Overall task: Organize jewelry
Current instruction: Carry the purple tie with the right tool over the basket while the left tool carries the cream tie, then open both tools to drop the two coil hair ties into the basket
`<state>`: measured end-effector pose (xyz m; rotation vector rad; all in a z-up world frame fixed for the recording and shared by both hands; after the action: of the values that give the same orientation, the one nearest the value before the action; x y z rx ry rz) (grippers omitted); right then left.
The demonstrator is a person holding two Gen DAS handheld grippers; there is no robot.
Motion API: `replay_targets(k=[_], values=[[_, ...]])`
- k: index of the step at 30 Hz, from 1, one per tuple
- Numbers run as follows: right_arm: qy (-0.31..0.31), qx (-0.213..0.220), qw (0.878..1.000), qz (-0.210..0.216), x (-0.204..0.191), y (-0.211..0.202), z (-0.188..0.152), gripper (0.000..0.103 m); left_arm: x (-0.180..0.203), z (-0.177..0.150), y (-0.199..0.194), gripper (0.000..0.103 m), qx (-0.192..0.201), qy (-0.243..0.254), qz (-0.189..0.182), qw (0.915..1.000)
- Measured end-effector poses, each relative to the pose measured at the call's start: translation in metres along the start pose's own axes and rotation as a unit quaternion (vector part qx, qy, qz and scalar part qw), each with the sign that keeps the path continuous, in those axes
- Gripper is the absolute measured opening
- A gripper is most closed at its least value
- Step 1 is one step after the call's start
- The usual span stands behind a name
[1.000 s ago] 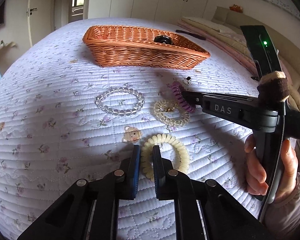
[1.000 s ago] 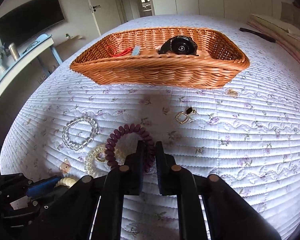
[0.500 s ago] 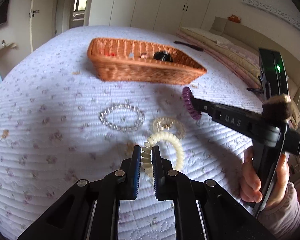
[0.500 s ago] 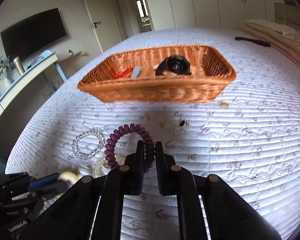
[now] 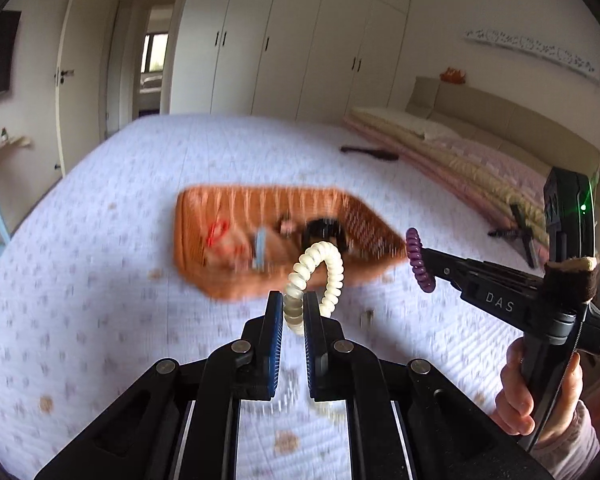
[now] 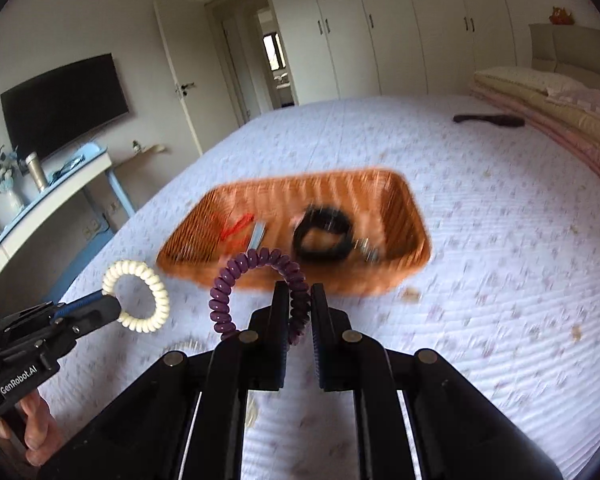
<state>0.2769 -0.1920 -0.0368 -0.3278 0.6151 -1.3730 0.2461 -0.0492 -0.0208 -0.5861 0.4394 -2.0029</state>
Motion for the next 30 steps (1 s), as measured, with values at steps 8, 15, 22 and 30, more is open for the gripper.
replay_targets(k=[8,15,22,30], values=[[0.002,0.006,0.999,-0.036,0.025,0.031,0.06,0.013,-0.015,0.064,0.041,0.01,0.018,0.005,0.007,0.9998],[0.014,-0.05,0.997,-0.065,0.046,0.096,0.088,0.013,-0.042,0.083,0.111,0.01,-0.022,-0.01,0.028,0.9993],[0.028,-0.102,0.992,-0.071,0.053,0.147,0.084,0.013,-0.056,0.069,0.147,0.01,-0.054,-0.015,0.035,0.9978],[0.01,-0.121,0.987,-0.102,0.056,0.17,0.077,0.013,-0.059,0.06,0.161,0.01,-0.071,-0.007,0.044,0.9965]])
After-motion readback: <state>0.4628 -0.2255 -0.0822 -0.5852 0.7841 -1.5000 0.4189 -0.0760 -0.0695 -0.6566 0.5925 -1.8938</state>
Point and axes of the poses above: each gripper's, at about its wrist camera, not at the fingertips, and y roughly the way its jaws point, x to its right, z to its top, the point moved 8 cm from there along y, roughly the way its jaws point, and after that the axes turned 4 degrees about -z, right-handed, at the moved point
